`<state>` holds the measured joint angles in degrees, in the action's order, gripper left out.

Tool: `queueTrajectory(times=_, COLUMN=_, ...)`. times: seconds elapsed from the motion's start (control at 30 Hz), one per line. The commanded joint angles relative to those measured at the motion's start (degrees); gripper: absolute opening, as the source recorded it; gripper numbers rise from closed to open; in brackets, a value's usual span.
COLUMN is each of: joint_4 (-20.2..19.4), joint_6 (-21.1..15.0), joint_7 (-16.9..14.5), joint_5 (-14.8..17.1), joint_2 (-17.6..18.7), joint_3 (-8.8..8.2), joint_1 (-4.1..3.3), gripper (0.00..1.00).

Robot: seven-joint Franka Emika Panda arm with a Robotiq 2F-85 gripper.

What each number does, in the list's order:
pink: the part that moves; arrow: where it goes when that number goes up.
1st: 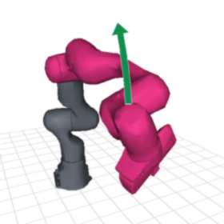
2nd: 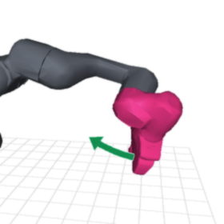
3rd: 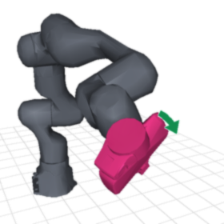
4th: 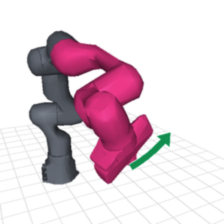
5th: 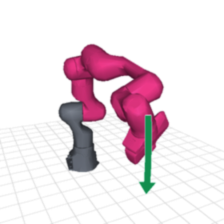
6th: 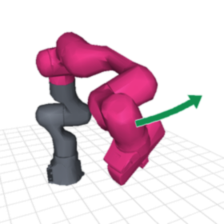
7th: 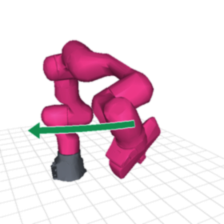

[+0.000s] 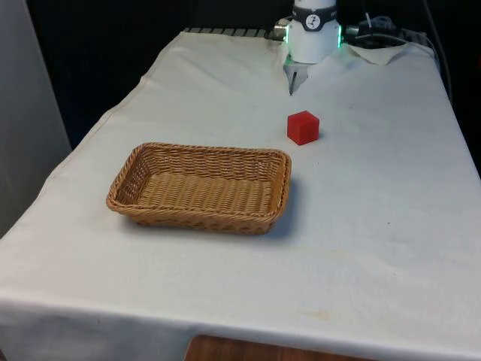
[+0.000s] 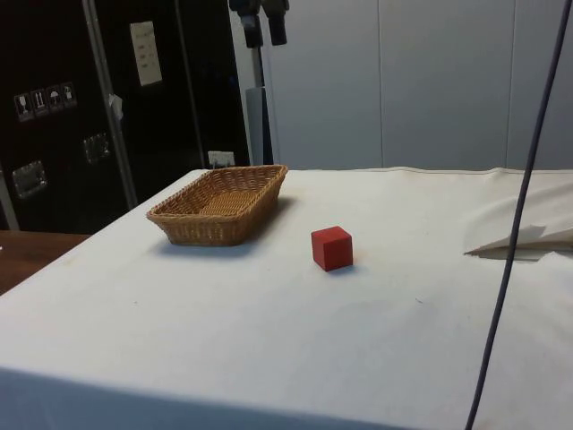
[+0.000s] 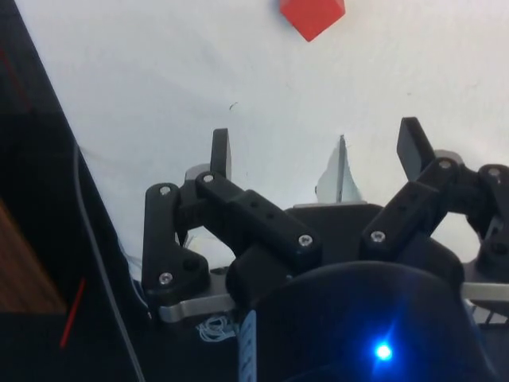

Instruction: Pick up the cube and place it into the basket.

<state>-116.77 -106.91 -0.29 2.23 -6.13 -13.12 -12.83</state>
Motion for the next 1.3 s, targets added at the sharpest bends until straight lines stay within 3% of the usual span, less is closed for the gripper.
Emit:
queueTrajectory(times=0.0, joint_4=-0.63, joint_6=-0.57, joint_7=0.63, joint_5=-0.46, joint_2=-0.57, joint_3=0.11, joint_1=0.00, gripper=1.00)
queueTrajectory(times=0.3, joint_4=-1.89, joint_6=0.06, joint_7=1.43, joint_5=-0.63, joint_2=-1.66, joint_3=0.23, joint_1=0.00, gripper=1.00)
queueTrajectory(times=0.6, joint_4=-4.13, joint_6=-0.29, joint_7=4.53, joint_5=-3.55, joint_2=-3.32, joint_3=0.86, joint_1=0.06, gripper=1.00)
queueTrajectory(times=0.93, joint_4=-4.81, joint_6=0.00, joint_7=6.25, joint_5=-5.21, joint_2=-3.21, joint_3=0.92, joint_1=0.00, gripper=1.00)
queueTrajectory(times=1.23, joint_4=-5.61, joint_6=-0.63, joint_7=10.43, joint_5=-7.79, joint_2=-2.92, joint_3=1.03, joint_1=0.06, gripper=1.00)
queueTrajectory(times=1.27, joint_4=-5.33, joint_6=-0.06, joint_7=9.51, joint_5=-7.22, joint_2=-2.86, joint_3=0.92, joint_1=0.00, gripper=1.00)
